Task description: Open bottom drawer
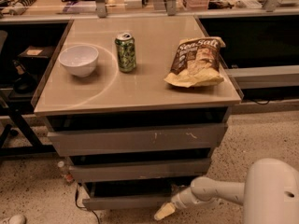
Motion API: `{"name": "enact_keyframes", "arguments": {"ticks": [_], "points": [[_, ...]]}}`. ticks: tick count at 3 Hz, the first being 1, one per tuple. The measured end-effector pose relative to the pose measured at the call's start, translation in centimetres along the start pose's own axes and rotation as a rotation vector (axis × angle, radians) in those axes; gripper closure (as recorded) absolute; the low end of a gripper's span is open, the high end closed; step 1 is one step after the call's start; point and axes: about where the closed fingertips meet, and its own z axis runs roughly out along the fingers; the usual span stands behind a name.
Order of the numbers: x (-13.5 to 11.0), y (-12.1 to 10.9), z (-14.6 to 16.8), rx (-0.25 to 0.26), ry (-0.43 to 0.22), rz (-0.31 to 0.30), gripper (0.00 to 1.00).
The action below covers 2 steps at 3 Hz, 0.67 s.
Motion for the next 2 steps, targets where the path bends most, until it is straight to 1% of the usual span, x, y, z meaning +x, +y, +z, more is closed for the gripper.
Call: {"name": "enact_keyframes", "arguments": {"ticks": [1, 2], "points": [[1.87, 1.88, -3.08, -0.033, -0.017, 0.039, 0.0], [2.6, 2.03, -3.52, -0.033, -0.021, 0.054, 0.0]]}}
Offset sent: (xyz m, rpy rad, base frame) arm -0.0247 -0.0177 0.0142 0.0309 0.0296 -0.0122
